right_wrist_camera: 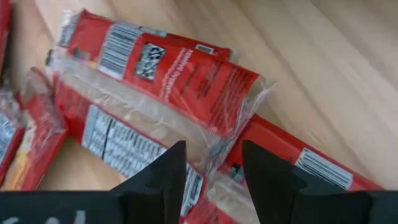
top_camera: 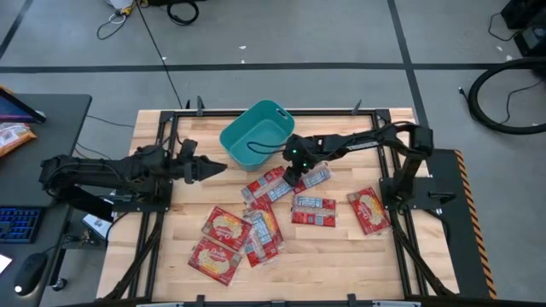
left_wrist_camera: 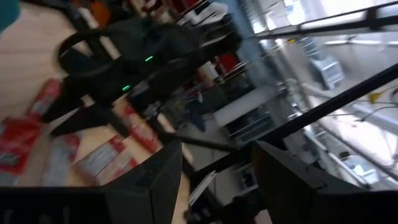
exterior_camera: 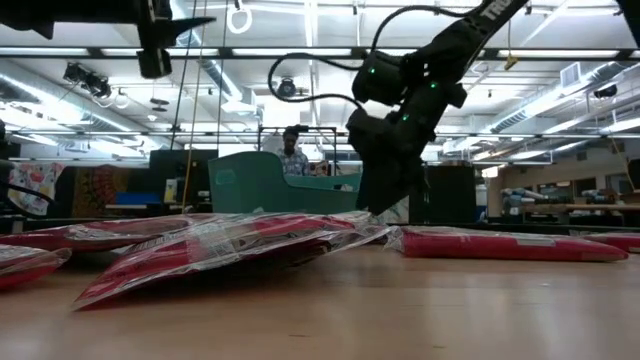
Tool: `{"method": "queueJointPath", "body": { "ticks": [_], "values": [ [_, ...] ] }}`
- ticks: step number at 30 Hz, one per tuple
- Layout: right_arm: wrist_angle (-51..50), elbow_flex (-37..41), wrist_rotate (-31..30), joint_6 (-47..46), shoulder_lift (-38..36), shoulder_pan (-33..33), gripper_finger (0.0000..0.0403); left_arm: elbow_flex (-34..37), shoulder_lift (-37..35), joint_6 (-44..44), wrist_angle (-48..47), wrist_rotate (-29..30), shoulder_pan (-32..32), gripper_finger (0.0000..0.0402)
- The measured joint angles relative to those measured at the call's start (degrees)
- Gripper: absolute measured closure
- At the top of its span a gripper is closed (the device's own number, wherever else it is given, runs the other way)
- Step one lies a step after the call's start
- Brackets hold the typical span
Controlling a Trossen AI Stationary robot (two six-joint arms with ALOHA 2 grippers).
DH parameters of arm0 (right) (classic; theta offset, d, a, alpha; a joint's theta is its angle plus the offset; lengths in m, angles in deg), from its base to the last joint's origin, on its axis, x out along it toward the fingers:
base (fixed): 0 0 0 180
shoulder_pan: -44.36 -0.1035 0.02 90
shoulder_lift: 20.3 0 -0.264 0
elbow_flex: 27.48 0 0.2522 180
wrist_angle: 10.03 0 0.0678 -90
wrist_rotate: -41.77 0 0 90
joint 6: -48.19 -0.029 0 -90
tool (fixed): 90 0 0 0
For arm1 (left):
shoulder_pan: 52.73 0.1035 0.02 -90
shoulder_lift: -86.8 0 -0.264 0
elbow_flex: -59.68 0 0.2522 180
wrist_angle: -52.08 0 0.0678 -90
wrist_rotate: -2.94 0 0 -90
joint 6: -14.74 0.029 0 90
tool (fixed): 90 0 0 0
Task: Sort popcorn bags into baskets
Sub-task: Put the red popcorn bag into the blue bin
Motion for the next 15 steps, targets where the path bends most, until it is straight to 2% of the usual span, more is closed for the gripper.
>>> {"method": "queueJointPath", "body": {
  "ticks": [7,10,15],
  "values": [
    [0.9,-0.1,-0.3,-0.5,3.8,-0.1,0.0259,0.0,0.0,0.0,2.0,0.0,0.0,0.0203],
    [1.7,-0.2,-1.4,-0.5,4.9,-0.4,0.0297,0.0,0.0,0.0,2.0,0.0,0.0,0.0203],
    [3.1,-0.1,-2.6,-0.1,5.2,-0.9,0.0385,0.0,0.0,0.4,2.6,0.0,0.0,0.0203]
  ]
}}
